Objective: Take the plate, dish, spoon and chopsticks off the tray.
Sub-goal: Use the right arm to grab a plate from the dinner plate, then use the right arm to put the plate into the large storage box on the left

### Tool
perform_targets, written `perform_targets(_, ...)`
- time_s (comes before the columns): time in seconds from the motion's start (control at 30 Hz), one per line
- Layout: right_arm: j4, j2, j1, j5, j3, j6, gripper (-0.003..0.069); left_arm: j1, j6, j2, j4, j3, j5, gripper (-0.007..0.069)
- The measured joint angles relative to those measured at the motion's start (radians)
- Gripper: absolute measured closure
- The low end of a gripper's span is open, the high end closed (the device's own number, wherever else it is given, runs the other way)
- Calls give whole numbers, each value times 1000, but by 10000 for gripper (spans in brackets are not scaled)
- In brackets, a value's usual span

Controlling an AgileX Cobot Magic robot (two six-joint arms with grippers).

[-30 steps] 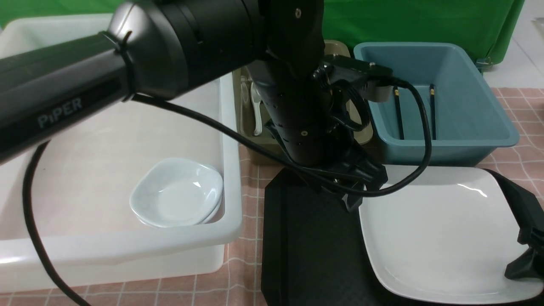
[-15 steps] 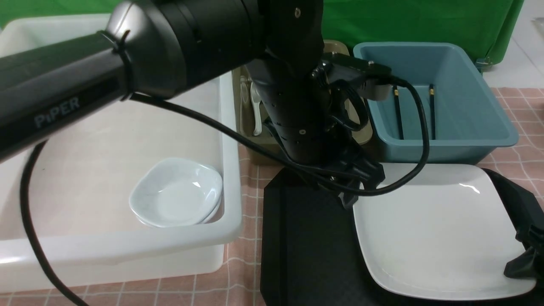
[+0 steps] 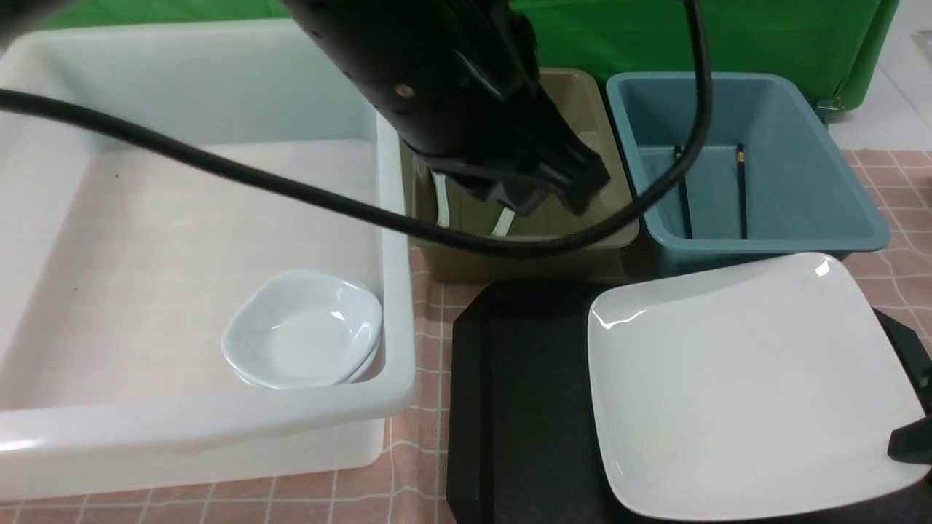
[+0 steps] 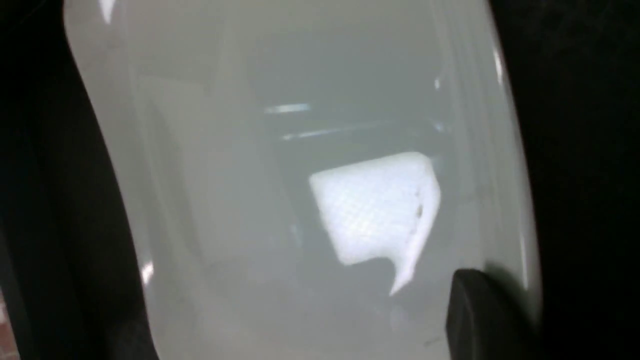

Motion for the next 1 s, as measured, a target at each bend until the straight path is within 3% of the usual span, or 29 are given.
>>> perform_targets(0.23,-61,-88,0,119,-80,24,582,91,0,-78,-13,3,0,620)
perform_targets(0.33,-95,-109,0,192,-140,26,582,212,13,-103,-73,25,0,620)
perform_targets(0.37,-101,-123,0,234,-181,27,582,313,35,-118,-116,53,0,620)
perform_targets(0.47,-100,-135,0,268,-229,38,582,417,61,-135,-161,88,0,620)
perform_targets(0.57,-100,-150,0,318,-316,63,582,601,111,-167,-222,148,0,620)
perform_targets(0.6,-100,-151,0,318,-321,63,582,611,113,-168,-224,152,0,620)
perform_targets(0.63,-95,-158,0,341,-363,72,582,696,132,-180,-236,179,0,620)
perform_targets(0.7,-79,-163,0,356,-393,73,582,752,148,-187,-248,195,0,620)
perform_targets(0.83,95,-171,1,385,-502,65,582,959,187,-192,-310,236,-1,620)
perform_targets(0.87,121,-171,1,385,-507,63,582,968,192,-192,-321,238,-1,620)
perform_targets(0.93,291,-160,34,381,-559,26,582,1083,218,-192,-400,255,-3,620)
perform_targets(1.0,384,-141,99,364,-596,6,582,1162,224,-192,-466,262,-25,620)
